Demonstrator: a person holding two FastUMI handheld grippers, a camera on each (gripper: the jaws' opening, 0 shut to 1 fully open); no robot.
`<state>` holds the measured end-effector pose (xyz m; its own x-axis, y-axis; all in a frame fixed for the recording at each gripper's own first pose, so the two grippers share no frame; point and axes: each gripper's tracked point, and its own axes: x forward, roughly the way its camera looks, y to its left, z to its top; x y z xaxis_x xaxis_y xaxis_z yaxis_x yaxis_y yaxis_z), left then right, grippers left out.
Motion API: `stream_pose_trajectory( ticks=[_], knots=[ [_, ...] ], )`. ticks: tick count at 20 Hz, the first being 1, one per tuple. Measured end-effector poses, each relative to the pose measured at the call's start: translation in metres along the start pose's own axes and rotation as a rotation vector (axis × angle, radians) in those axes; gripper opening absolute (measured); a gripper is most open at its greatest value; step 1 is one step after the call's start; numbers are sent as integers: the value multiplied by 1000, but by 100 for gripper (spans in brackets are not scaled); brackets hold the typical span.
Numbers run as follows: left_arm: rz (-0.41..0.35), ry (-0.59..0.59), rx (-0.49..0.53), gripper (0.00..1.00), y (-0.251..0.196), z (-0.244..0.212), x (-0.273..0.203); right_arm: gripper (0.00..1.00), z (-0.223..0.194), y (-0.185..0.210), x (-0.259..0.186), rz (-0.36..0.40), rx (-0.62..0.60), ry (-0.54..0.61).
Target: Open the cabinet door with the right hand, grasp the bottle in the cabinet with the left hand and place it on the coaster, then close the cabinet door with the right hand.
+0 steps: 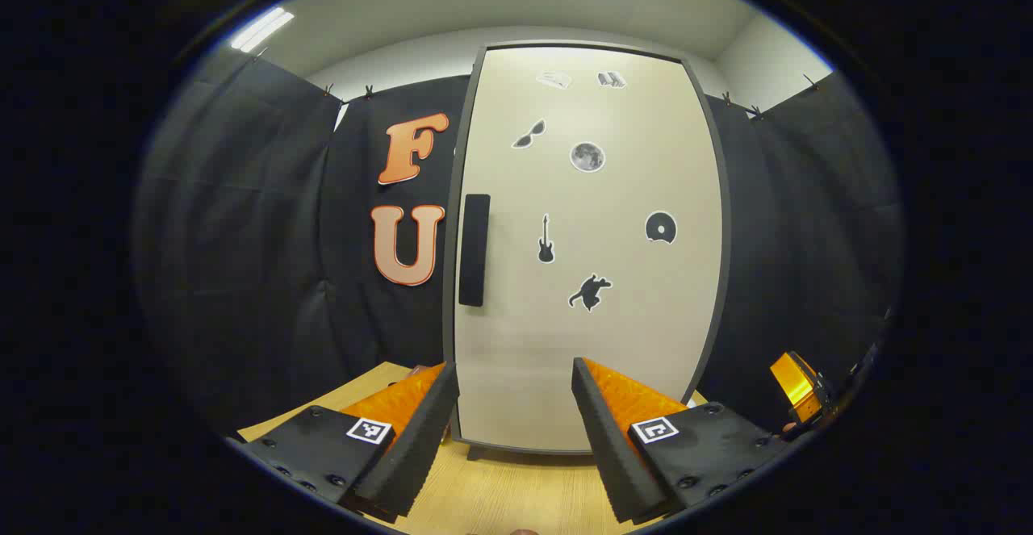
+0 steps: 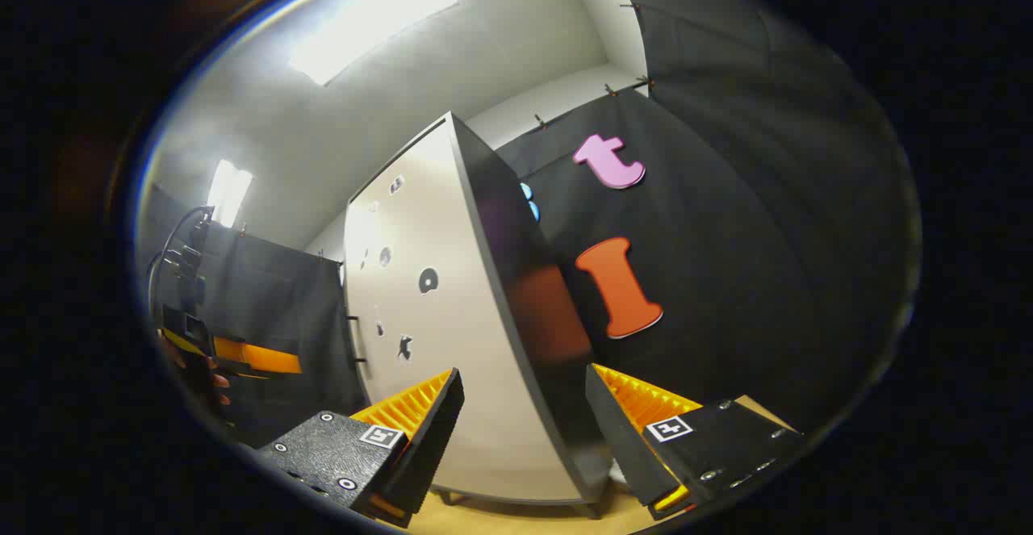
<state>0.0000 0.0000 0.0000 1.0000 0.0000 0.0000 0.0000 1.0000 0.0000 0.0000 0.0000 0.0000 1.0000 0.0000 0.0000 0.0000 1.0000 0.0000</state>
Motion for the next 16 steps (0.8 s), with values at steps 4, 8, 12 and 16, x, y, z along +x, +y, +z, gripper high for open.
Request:
stream_pose_trajectory(
  ticks=[4,8,12,16],
  knots=[
    [-6,-31,11,93,3,7,-2,93,-24,14,-41,-7,-81,59],
    [-12,-32,4,93,7,0,-5,93,-56,-20,-98,-121,-77,191],
    [-11,-40,-14,93,14,3,-10,93,-56,8,-122,-138,-104,244],
    [-5,-135,11,93,31,42,-19,94,-21,63,-113,-154,-132,223]
  ],
)
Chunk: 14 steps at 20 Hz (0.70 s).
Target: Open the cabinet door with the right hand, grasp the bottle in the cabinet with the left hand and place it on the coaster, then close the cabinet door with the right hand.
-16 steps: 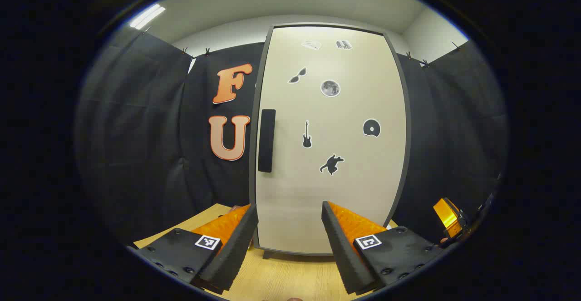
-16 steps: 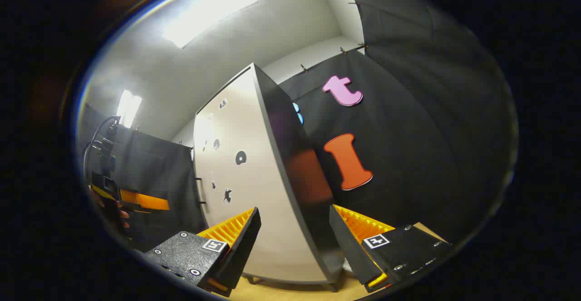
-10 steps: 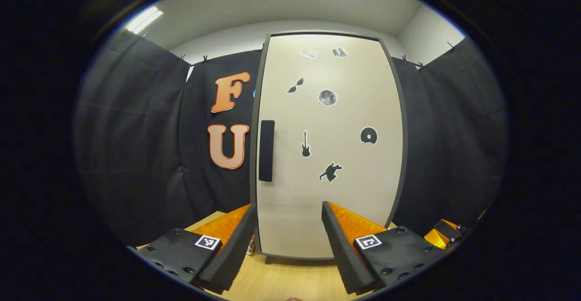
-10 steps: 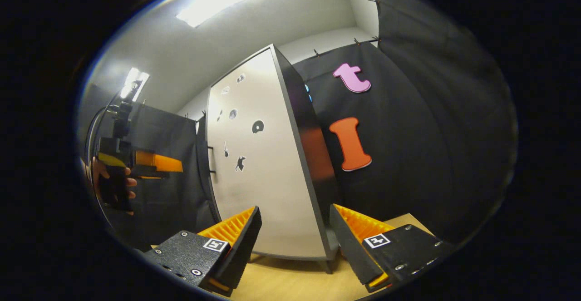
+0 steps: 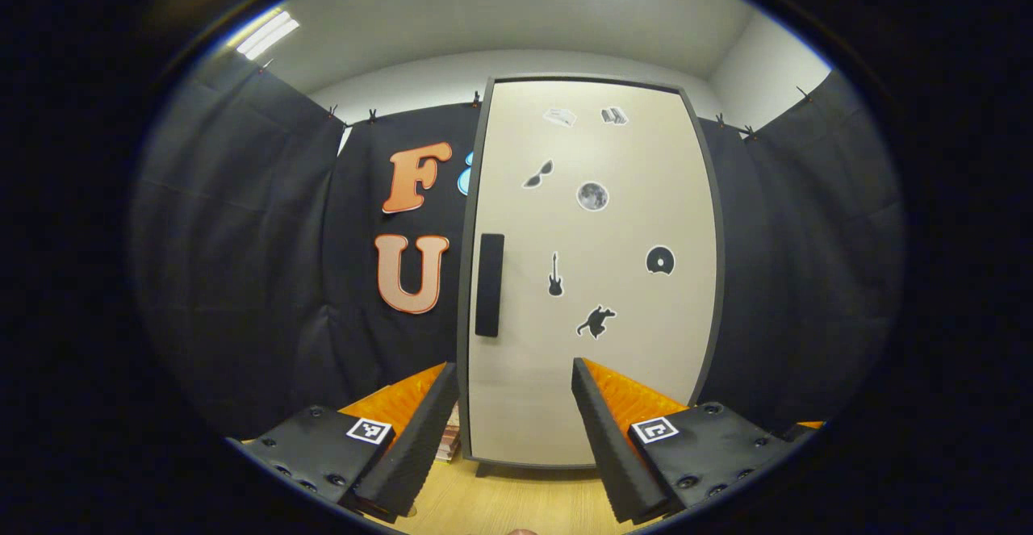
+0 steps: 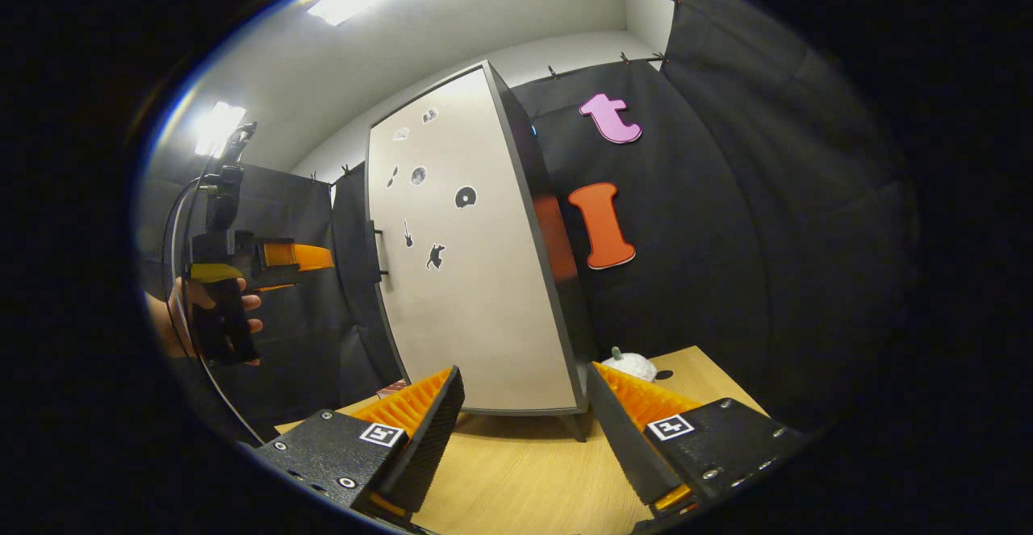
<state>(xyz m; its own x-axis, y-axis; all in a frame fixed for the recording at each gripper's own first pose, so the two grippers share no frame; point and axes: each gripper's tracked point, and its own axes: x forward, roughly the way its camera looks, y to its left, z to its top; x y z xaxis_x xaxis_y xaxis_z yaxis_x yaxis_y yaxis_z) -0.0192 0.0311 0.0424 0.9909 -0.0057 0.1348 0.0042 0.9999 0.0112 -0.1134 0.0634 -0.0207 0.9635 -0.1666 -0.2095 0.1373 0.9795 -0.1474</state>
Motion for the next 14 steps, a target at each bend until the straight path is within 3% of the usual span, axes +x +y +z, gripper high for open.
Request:
stream_pose_trajectory(
  ticks=[4,5,8,9,10,14],
  knots=[
    [-17,-69,26,92,17,37,0,94,57,31,1,-31,-111,-90],
    [-29,-75,31,88,18,42,0,94,71,36,2,-49,-142,-113],
    [-75,-70,41,92,18,50,-3,94,105,48,6,-109,-230,-157],
    [-97,-67,40,88,15,52,-4,94,115,54,6,-127,-251,-167],
    [-119,-62,41,92,12,54,-6,94,125,59,6,-142,-264,-181],
    [-166,-65,45,94,13,63,-16,94,161,77,4,-185,-252,-265]
  ],
)
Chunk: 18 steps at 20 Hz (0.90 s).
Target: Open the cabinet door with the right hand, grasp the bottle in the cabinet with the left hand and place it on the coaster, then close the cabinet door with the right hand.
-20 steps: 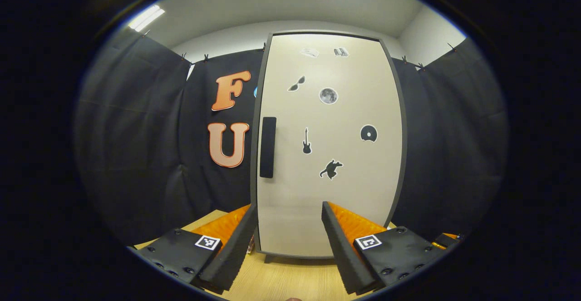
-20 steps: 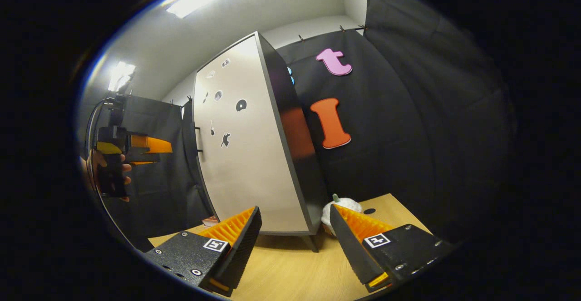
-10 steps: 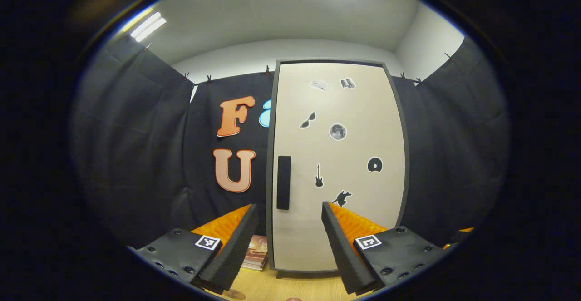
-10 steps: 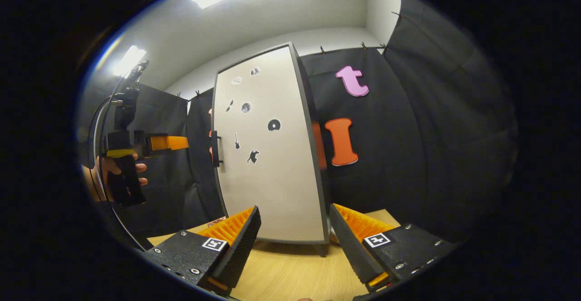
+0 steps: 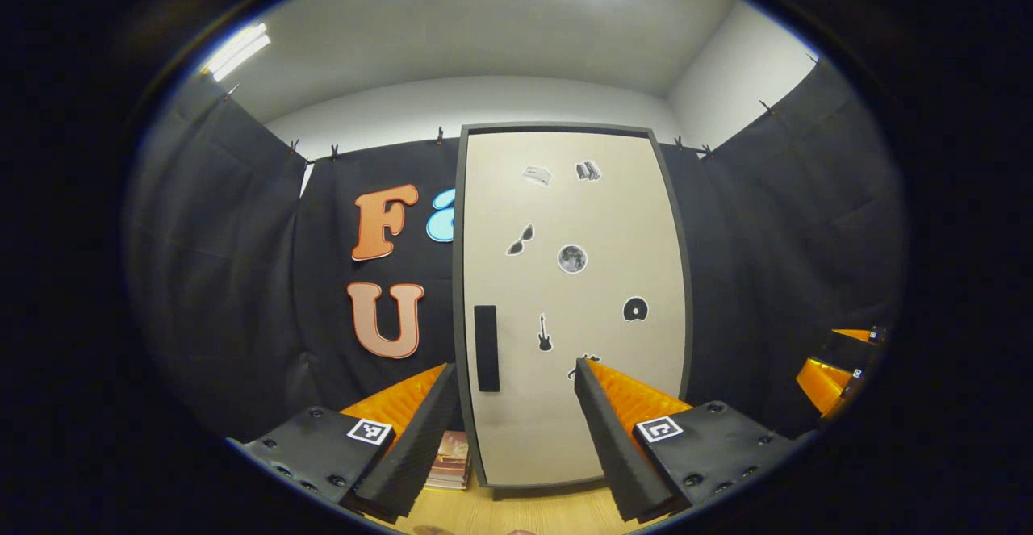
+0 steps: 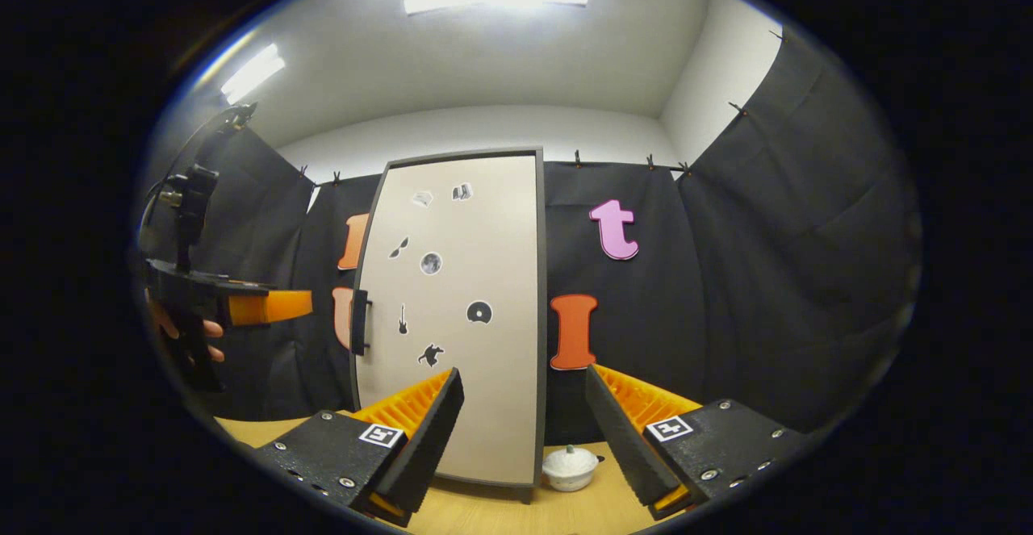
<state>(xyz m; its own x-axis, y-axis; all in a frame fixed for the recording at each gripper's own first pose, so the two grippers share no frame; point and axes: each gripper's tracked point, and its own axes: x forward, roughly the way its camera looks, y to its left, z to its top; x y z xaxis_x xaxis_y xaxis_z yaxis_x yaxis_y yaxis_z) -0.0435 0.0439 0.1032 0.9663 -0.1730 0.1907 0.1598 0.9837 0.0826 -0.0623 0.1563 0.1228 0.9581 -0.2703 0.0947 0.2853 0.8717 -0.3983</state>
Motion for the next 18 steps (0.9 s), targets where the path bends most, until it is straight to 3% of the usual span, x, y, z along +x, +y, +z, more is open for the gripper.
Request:
stream_pose_trajectory(
  ticks=[1,2,7,10,11,16,18],
  knots=[
    [-1,4,-7,92,3,0,-3,93,5,2,1,-8,17,-10],
    [3,11,-13,96,8,-2,-5,93,7,3,3,-16,16,-1],
    [48,40,-63,94,47,-17,-12,91,-1,27,21,0,-144,63],
    [73,51,-63,94,76,-24,-14,91,-9,63,36,53,-123,100],
    [80,51,-59,97,88,-24,-15,91,-12,73,42,55,-111,115],
    [98,56,-64,91,136,-26,-17,91,-22,129,78,88,-72,159],
    [105,65,-68,94,154,-31,-17,91,-24,153,93,95,-83,161]
  ],
)
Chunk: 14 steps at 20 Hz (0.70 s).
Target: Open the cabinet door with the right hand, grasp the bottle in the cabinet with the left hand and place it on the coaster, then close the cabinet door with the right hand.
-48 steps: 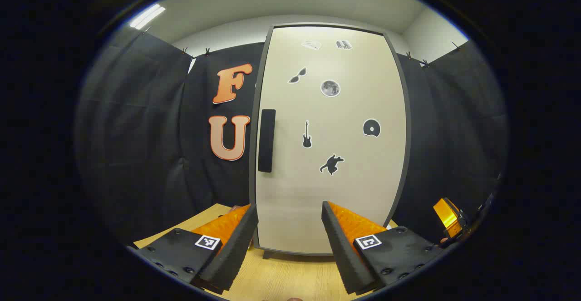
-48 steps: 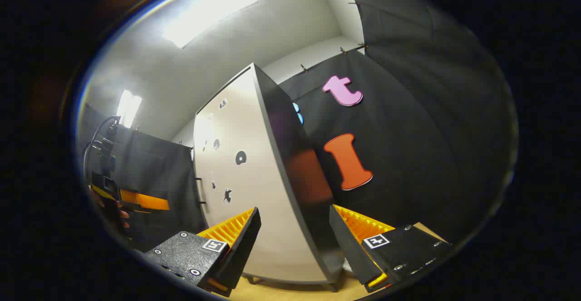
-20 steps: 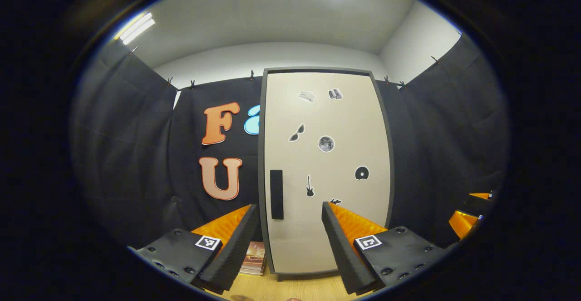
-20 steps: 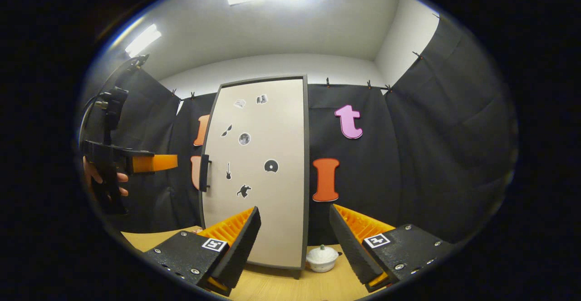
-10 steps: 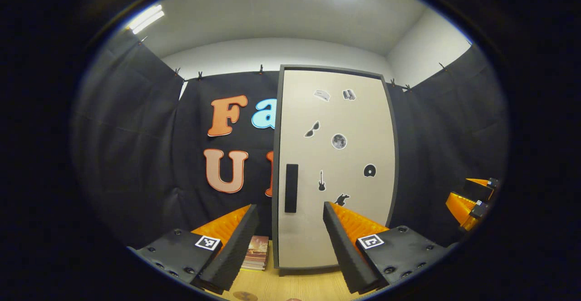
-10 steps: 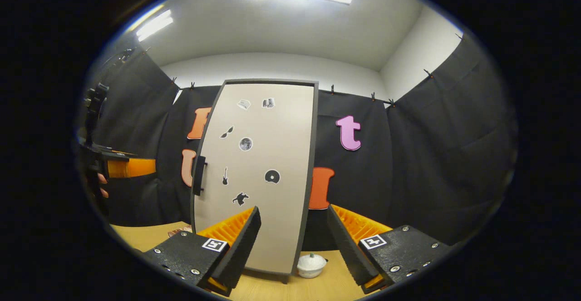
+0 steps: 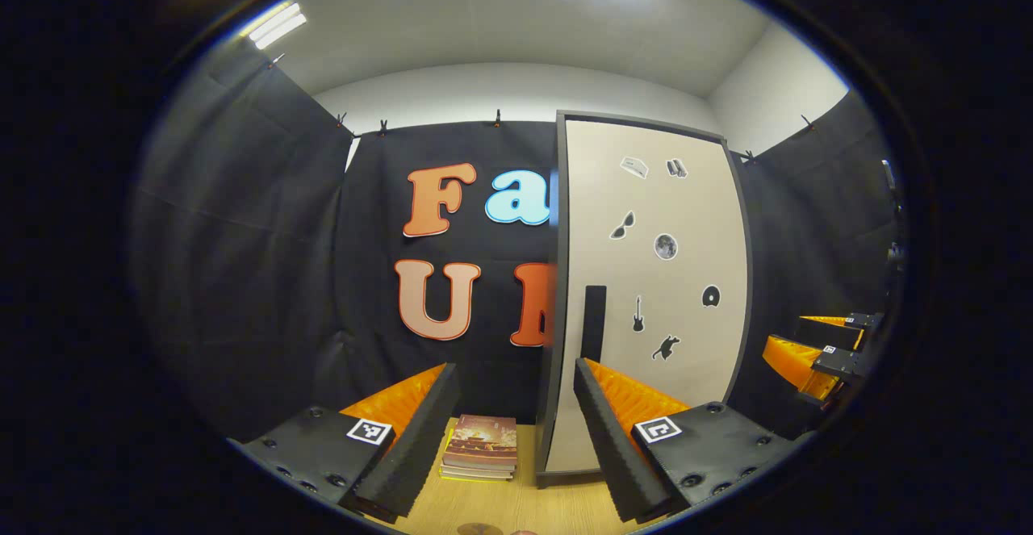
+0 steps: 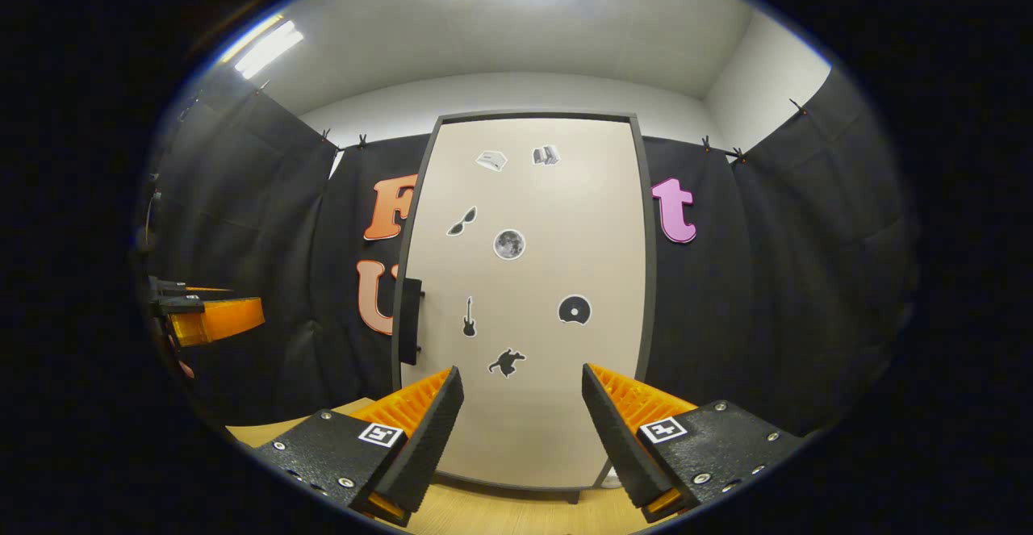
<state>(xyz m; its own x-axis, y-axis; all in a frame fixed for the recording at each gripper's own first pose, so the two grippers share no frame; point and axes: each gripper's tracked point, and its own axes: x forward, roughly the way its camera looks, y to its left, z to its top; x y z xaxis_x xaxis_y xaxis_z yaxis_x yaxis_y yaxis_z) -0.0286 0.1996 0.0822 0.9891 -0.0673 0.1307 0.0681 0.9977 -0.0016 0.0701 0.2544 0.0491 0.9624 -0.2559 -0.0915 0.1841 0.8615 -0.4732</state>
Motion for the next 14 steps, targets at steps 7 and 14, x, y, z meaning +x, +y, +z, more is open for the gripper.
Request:
stream_pose_trajectory(
  ticks=[7,14],
  knots=[
    [7,11,26,94,52,-10,8,91,0,76,62,60,42,58],
    [41,37,3,94,86,-29,12,92,-5,128,132,99,62,135]
  ],
)
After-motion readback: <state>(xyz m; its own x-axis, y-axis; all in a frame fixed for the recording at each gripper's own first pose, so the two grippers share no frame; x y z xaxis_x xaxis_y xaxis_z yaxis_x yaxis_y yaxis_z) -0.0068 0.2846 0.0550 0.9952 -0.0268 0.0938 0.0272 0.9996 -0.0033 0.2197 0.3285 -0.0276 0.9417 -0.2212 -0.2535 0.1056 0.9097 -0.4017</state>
